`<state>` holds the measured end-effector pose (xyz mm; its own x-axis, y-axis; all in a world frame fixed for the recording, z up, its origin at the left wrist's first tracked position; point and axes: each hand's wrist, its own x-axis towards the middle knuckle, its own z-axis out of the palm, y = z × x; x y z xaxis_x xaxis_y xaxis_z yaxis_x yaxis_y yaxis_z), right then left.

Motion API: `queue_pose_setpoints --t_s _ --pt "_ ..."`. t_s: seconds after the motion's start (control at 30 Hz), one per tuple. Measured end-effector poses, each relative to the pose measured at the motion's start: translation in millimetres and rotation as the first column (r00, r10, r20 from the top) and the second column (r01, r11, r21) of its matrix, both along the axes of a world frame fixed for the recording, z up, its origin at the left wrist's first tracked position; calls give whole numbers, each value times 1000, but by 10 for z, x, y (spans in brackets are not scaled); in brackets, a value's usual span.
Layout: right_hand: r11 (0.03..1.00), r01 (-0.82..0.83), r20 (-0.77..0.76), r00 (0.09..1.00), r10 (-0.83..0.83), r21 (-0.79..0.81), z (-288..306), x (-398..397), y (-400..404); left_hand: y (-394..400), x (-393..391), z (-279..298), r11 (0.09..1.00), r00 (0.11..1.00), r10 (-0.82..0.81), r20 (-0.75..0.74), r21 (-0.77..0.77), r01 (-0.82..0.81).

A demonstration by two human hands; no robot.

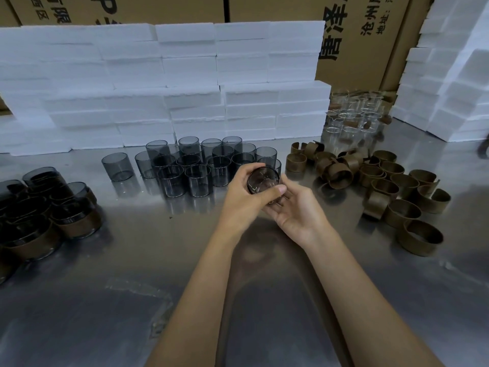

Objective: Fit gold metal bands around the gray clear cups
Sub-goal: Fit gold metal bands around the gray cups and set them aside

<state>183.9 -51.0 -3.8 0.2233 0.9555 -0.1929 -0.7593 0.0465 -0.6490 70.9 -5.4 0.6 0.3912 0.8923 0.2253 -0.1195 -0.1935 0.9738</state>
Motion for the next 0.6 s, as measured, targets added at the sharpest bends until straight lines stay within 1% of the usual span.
queue_pose_setpoints --t_s 0.1,0.13,0.17,0.2,0.23,0.27,0.33,0.37,0.43,0.5,0.53,0.6 --pt "999 38 86 996 -38 -6 -6 -56 30 1 85 -79 985 988 136 -68 117 -127" --pt "999 50 106 993 -51 9 -5 -65 36 0 98 -88 977 984 166 -69 148 -154" --pt "998 60 127 990 -64 30 -3 -73 40 9 105 -89 972 980 193 -47 147 -185" --pt "996 73 156 985 -79 44 2 -76 40 24 101 -85 971 976 218 -5 99 -216" --pt "994 96 200 974 -103 44 9 -78 39 50 89 -72 970 969 242 56 5 -243" --pt "990 132 264 955 -138 38 13 -80 38 76 64 -50 962 956 260 133 -123 -244" --pt "976 210 447 869 -211 52 6 -91 42 110 15 6 917 909 259 327 -378 -125" --pt "971 229 554 800 -230 73 -1 -115 43 124 -6 25 891 882 260 394 -451 -61" --pt "968 213 726 644 -239 130 -21 -190 48 136 -46 32 862 865 241 441 -506 17" --pt "963 169 806 527 -269 211 -44 -248 52 119 -63 30 849 878 199 436 -525 69" --pt "957 160 826 483 -291 243 -48 -261 53 106 -65 29 842 887 176 426 -532 89" --pt "944 169 840 430 -331 285 -54 -262 52 95 -63 23 831 902 140 408 -544 117"
